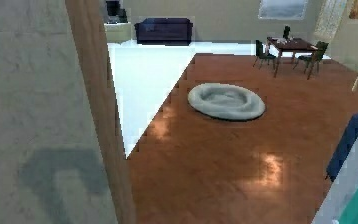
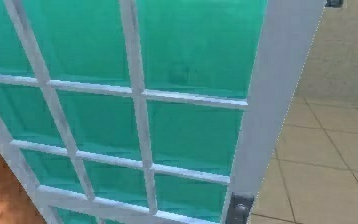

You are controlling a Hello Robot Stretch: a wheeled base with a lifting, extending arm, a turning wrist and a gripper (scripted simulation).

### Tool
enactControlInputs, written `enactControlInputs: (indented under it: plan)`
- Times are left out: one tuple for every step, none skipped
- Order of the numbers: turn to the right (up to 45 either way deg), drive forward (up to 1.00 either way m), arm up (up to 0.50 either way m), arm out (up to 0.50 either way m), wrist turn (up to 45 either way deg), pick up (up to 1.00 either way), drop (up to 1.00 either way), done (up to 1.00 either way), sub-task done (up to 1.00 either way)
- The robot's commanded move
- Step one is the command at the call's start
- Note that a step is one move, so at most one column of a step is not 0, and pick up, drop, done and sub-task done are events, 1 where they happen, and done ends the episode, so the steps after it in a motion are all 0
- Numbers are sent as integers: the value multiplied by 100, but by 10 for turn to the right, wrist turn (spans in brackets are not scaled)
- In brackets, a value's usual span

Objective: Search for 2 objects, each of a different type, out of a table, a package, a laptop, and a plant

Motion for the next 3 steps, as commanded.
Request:
enactControlInputs:
  plan:
    - [90,0,0,0,0,0,0,0,0]
    - [0,90,0,0,0,0,0,0,0]
    - [-240,0,0,0,0,0,0,0,0]
